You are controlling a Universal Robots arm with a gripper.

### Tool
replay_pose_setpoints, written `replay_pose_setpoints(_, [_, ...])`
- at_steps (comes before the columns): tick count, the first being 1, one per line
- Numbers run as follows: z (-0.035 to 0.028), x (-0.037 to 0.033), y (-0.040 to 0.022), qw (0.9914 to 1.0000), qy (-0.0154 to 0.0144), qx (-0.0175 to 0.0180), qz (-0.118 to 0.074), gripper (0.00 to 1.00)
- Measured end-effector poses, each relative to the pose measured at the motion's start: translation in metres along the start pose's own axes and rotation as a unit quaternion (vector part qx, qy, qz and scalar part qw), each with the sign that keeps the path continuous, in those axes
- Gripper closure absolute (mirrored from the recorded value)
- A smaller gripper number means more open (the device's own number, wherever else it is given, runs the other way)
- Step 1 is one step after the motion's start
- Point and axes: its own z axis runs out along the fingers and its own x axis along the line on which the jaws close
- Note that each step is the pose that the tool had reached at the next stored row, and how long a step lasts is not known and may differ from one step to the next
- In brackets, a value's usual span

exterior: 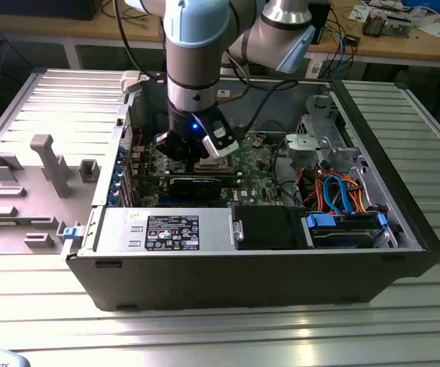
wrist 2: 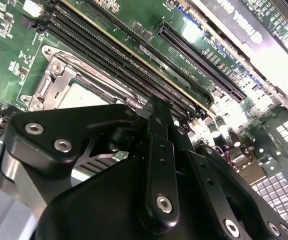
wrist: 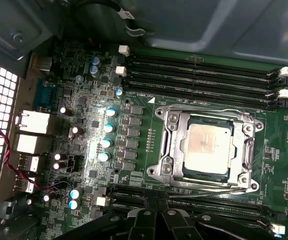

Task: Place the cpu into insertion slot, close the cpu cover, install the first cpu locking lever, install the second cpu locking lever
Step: 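Install the second cpu locking lever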

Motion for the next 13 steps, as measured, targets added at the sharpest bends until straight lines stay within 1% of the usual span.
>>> replay_pose_setpoints(1, [-0.0001,0.0000,-0.0002,1.00000,0.0000,-0.0004,0.000,0.89])
replay_pose_setpoints(2, [-0.0001,0.0000,-0.0007,1.00000,-0.0003,-0.0022,0.000,0.89])
replay_pose_setpoints(3, [-0.0002,0.0003,-0.0014,0.99997,-0.0010,-0.0078,0.000,0.89])
replay_pose_setpoints(4, [-0.0002,0.0004,-0.0023,0.99992,-0.0017,-0.0126,0.000,0.89])
replay_pose_setpoints(6, [-0.0002,0.0006,-0.0042,0.99979,-0.0028,-0.0202,-0.001,0.89])
replay_pose_setpoints(8, [0.0000,0.0011,-0.0076,0.99969,-0.0035,-0.0246,-0.001,0.89])
replay_pose_setpoints(10, [0.0008,0.0013,-0.0092,0.99967,-0.0036,-0.0254,-0.001,0.89])
replay_pose_setpoints(11, [0.0020,0.0014,-0.0096,0.99964,-0.0037,-0.0264,-0.001,0.89])
replay_pose_setpoints(12, [0.0027,0.0014,-0.0097,0.99961,-0.0038,-0.0276,-0.001,0.89])
replay_pose_setpoints(13, [0.0033,0.0013,-0.0099,0.99955,-0.0041,-0.0296,-0.001,0.89])
